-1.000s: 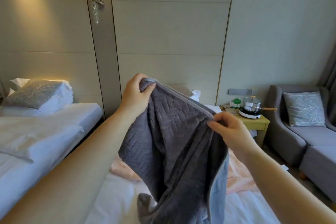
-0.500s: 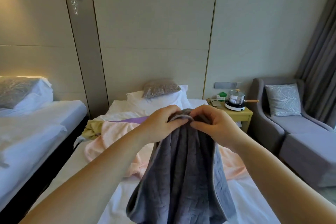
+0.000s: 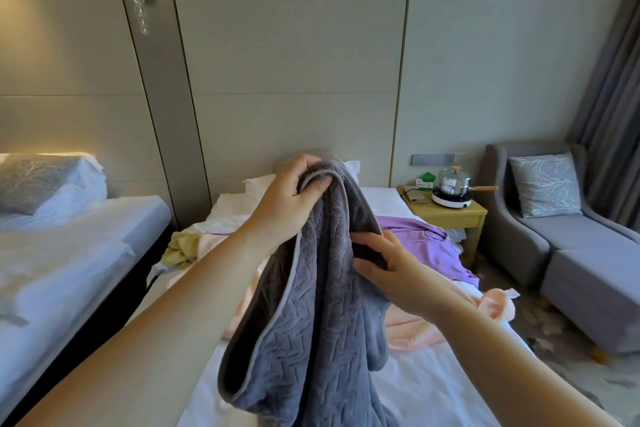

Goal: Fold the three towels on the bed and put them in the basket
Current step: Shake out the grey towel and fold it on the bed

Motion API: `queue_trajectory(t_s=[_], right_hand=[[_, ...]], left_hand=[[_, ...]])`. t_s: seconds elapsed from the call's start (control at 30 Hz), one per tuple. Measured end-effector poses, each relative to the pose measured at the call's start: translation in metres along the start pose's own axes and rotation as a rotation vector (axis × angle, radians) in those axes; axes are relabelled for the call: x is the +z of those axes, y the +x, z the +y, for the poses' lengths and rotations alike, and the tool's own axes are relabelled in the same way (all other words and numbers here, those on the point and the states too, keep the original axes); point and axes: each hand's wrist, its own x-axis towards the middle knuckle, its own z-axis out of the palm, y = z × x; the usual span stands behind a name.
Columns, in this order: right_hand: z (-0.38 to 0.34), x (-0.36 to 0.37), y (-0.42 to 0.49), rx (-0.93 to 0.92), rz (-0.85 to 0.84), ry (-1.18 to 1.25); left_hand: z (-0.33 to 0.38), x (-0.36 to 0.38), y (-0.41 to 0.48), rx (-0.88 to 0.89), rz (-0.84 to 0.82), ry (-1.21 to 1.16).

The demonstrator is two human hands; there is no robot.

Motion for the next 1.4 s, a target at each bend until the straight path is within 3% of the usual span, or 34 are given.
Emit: queue_trajectory(t_s=[0.07, 0.27, 0.5, 0.6, 0.7, 0.77, 0.87, 1.0, 1.17, 1.4], right_hand=[[-0.005, 0.008, 0.004, -0.008, -0.043, 0.126], [-0.006, 0.008, 0.013, 0.012, -0.063, 0.175], [-0.017, -0.018, 0.015, -0.056, 0.093, 0.418], [-0.025, -0.021, 0.017, -0.127, 0.144, 0.356], [-0.033, -0.018, 0.021, -0.161, 0.094, 0.279], [-0.034, -0.015, 0.022, -0.169, 0.077, 0.235], [-0.022, -0.018, 0.018, -0.126, 0.035, 0.188], [0.003, -0.020, 0.005, 0.053, -0.152, 0.046], [0.012, -0.031, 0.000, 0.092, -0.061, 0.104], [-0.005, -0.038, 0.004, -0.002, 0.108, 0.082]], left_hand=[[-0.002, -0.005, -0.002, -0.017, -0.003, -0.016], [-0.013, -0.029, -0.004, -0.096, 0.116, 0.066], [-0.025, -0.053, -0.004, -0.258, 0.114, 0.274], [-0.025, -0.051, -0.010, -0.414, -0.104, 0.320], [-0.023, -0.023, -0.030, -0.406, -0.399, 0.119], [-0.025, -0.005, -0.037, -0.362, -0.438, 0.070], [-0.027, 0.001, -0.036, -0.251, -0.400, 0.152], [-0.027, -0.003, -0.031, -0.255, -0.267, 0.064], [-0.035, -0.005, -0.029, -0.287, -0.245, 0.075], [-0.032, -0.014, -0.031, -0.378, -0.230, 0.020]])
